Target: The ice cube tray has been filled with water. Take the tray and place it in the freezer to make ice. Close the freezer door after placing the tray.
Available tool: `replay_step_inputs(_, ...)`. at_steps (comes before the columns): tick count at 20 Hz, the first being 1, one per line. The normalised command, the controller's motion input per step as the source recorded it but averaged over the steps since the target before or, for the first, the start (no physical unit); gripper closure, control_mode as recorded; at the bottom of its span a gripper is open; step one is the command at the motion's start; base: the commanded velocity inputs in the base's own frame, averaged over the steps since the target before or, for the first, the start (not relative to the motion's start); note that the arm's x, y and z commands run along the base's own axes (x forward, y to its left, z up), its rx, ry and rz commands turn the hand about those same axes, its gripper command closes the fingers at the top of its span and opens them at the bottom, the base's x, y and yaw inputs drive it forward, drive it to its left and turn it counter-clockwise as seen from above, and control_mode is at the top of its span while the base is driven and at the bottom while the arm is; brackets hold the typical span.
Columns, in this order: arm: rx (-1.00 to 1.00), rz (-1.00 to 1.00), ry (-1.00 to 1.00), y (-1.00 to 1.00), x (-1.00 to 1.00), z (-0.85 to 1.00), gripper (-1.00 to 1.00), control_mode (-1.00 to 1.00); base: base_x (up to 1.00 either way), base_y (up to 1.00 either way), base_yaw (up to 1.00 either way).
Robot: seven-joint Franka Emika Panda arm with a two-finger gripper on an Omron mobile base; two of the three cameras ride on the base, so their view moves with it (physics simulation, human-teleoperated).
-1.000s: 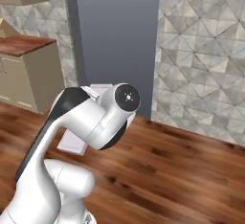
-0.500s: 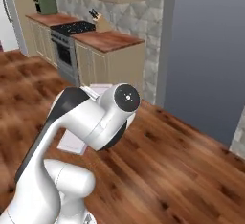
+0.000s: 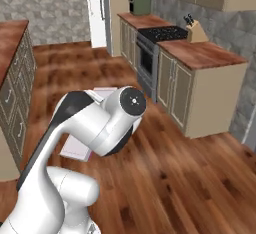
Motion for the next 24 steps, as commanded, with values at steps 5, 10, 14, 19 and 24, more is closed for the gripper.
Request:
replay_step_inputs(5, 0.00, 0.00, 0.00, 0.00, 0.00, 0.00, 1.00, 1.00, 1.00, 0.02, 0.48)
replay_step_inputs(10, 0.00, 0.00, 0.00, 0.00, 0.00, 0.00, 1.00, 1.00, 1.00, 0.00, 0.44)
replay_step_inputs(14, 0.00, 0.00, 0.00, 0.00, 0.00, 0.00, 1.00, 1.00, 1.00, -0.06, 0.32)
replay_step_inputs(19, 0.00, 0.00, 0.00, 0.00, 0.00, 0.00, 1.00, 1.00, 1.00, -0.30, 0.15)
replay_step_inputs(24, 0.00, 0.00, 0.00, 0.00, 0.00, 0.00, 1.00, 1.00, 1.00, -0.29, 0.07)
